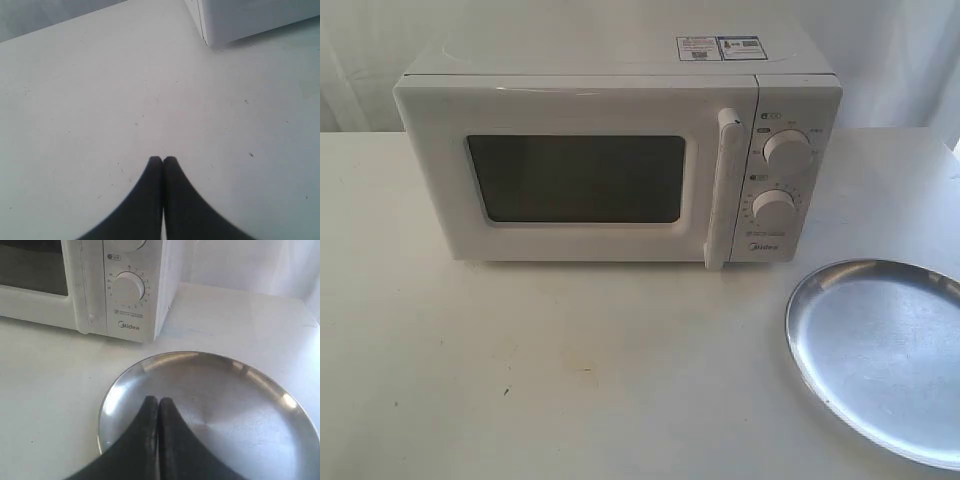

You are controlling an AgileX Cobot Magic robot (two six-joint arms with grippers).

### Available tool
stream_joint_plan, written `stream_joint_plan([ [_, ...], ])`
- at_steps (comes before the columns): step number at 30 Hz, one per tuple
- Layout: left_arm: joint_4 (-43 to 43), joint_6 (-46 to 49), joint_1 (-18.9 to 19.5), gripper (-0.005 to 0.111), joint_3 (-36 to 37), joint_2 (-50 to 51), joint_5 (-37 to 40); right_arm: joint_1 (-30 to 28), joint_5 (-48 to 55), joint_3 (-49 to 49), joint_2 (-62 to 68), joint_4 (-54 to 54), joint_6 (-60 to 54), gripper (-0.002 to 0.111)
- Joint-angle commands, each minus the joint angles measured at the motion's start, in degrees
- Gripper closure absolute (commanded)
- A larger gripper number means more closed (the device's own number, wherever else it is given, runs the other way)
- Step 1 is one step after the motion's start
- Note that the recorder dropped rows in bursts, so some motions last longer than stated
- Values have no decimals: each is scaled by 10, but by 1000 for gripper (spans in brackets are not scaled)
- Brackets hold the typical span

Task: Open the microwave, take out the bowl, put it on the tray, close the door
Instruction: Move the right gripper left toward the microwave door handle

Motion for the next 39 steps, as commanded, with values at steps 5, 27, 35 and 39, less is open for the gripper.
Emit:
stream_joint_plan([
  [5, -2, -3, -2, 107, -2, -1, 0, -3, -318, 3, -4, -47, -22, 108],
  [27, -2, -3, -2, 107, -2, -1, 0, -3, -666, -40, 403, -155, 54, 108],
  [35, -2, -3, -2, 107, -2, -1, 0, -3, -753, -114, 723, -211, -4, 108],
  [39, -2, -3, -2, 107, -2, -1, 0, -3, -776, -142, 811, -188, -4, 108],
])
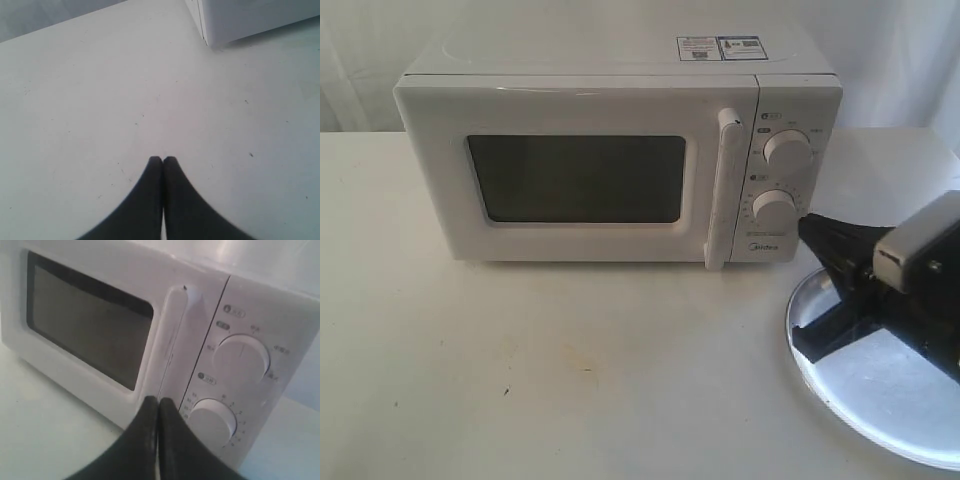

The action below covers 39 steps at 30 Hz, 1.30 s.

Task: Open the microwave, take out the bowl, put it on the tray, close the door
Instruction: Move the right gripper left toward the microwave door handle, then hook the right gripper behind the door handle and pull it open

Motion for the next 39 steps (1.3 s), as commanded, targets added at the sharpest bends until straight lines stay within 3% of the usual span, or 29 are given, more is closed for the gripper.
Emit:
stream_joint_plan([
  [1, -2, -3, -2, 107, -2, -1, 0, -3, -36, -33, 87, 33, -7, 108],
  [10, -2, -3, -2, 107, -2, -1, 0, -3, -52, -95, 184, 18, -11, 108],
  [13, -2, -3, -2, 107, -2, -1, 0, -3, -52, -118, 214, -4, -11, 102],
  [16, -2, -3, -2, 107, -2, -1, 0, -3, -52, -139, 242, -19, -11, 86],
  [21, -2, -3, -2, 107, -2, -1, 0, -3, -53, -171, 283, -24, -3, 41],
  [23, -2, -3, -2, 107, -2, -1, 0, -3, -53, -187, 300, -37, -1, 32],
  [34, -2, -3, -2, 107, -2, -1, 0, 21, -54, -243, 341, -88, 2, 45],
  [39, -2, -3, -2, 107, -2, -1, 0, 30, -53, -250, 346, -129, 0, 73],
])
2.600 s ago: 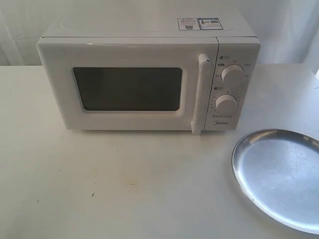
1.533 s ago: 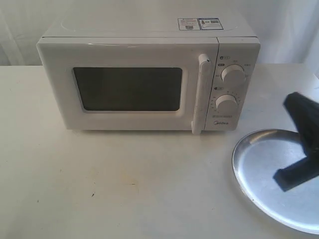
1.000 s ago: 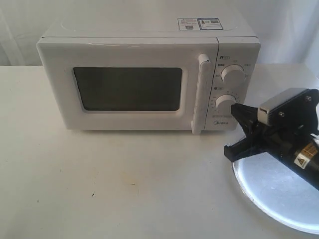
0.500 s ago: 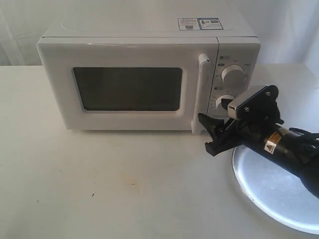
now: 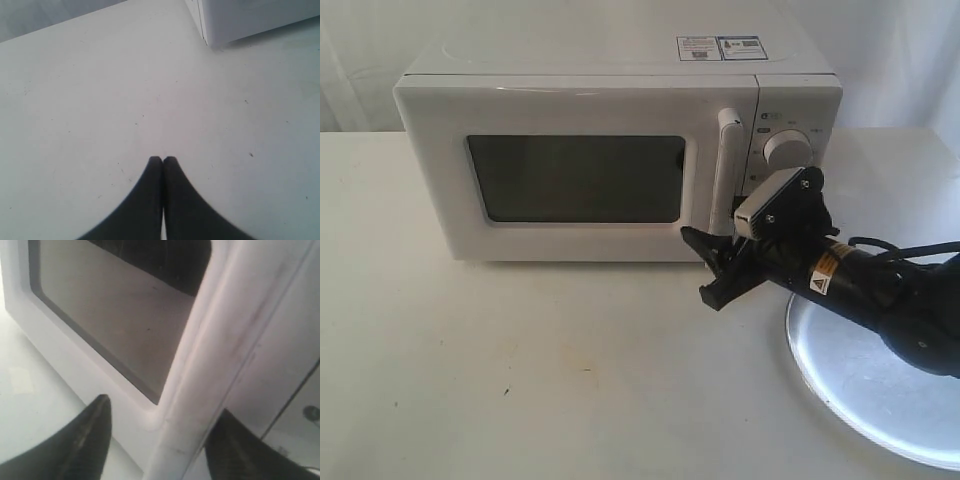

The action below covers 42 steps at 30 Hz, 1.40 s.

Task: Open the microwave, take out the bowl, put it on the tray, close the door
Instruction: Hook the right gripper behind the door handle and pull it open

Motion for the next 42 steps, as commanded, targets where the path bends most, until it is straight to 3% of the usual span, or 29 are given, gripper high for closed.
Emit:
stream_joint_plan([
  [1, -2, -3, -2, 107, -2, -1, 0, 9, -3, -6, 4, -38, 0, 79],
  [4, -2, -3, -2, 107, -2, -1, 0, 10, -3, -6, 4, -40, 0, 94],
  [9, -2, -3, -2, 107, -2, -1, 0, 10, -6, -6, 4, -88, 1, 108],
  [20, -2, -3, -2, 107, -2, -1, 0, 10, -98, -4, 4, -290, 11, 108],
  [24, -2, -3, -2, 107, -2, -1, 0, 10, -99, -3, 4, -293, 43, 108],
  [29, -2, -3, -2, 107, -2, -1, 0, 10, -99, -2, 4, -297, 69, 93],
  [35, -2, -3, -2, 107, -2, -1, 0, 10, -99, 15, 0, -303, -8, 93],
  [42, -2, -3, -2, 107, -2, -1, 0, 10, -99, 17, -3, -311, 31, 93],
])
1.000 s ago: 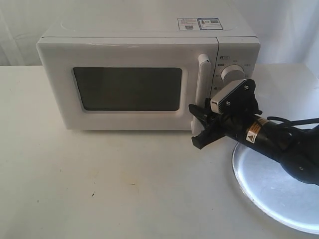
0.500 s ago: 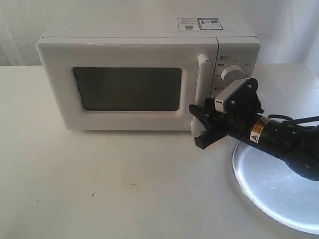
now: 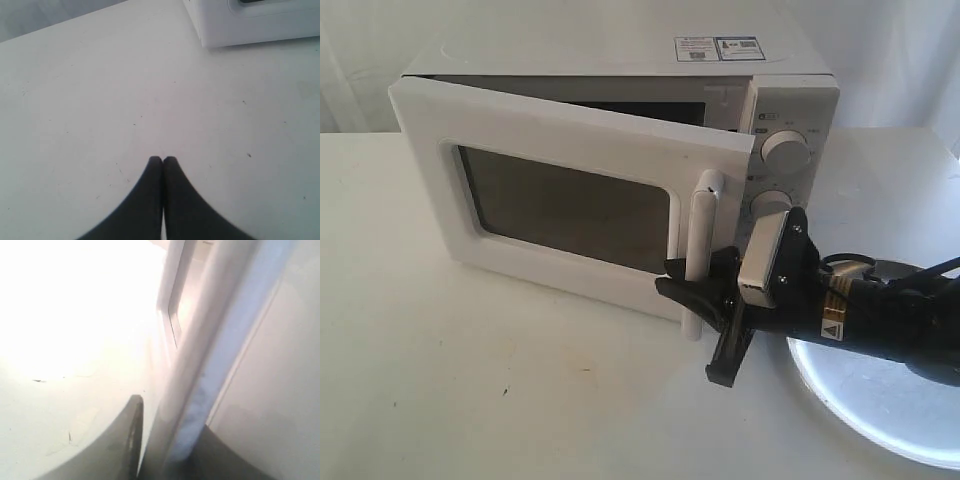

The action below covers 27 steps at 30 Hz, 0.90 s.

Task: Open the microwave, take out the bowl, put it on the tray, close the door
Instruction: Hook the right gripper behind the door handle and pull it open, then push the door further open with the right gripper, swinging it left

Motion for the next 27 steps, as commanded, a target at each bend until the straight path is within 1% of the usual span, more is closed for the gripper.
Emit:
stream_joint_plan([
  [1, -2, -3, -2, 107, -2, -1, 0, 16, -15, -9, -2, -59, -7, 93],
  [2, -2, -3, -2, 107, -2, -1, 0, 16, -15, -9, -2, -59, -2, 92],
  [4, -2, -3, -2, 107, -2, -1, 0, 16, -15, -9, -2, -66, 3, 87],
  [8, -2, -3, -2, 107, -2, -1, 0, 16, -15, -9, -2, -73, 1, 69],
  [9, -2, -3, -2, 107, -2, -1, 0, 15, -15, -9, -2, -72, 1, 62],
  [12, -2, -3, -2, 107, -2, -1, 0, 14, -15, -9, -5, -68, 4, 53],
  [15, -2, -3, -2, 107, -2, -1, 0, 13, -9, -9, -20, -69, 26, 54],
  [18, -2, -3, -2, 107, -2, -1, 0, 3, 86, -9, -38, -77, 64, 59],
  [21, -2, -3, -2, 107, -2, -1, 0, -9, 136, -5, -57, -113, 119, 60],
  [24, -2, -3, -2, 107, -2, -1, 0, -15, 167, 11, -80, -141, 123, 60],
  [27, -2, -3, -2, 107, -2, -1, 0, -16, 268, 24, -106, -140, 140, 60],
])
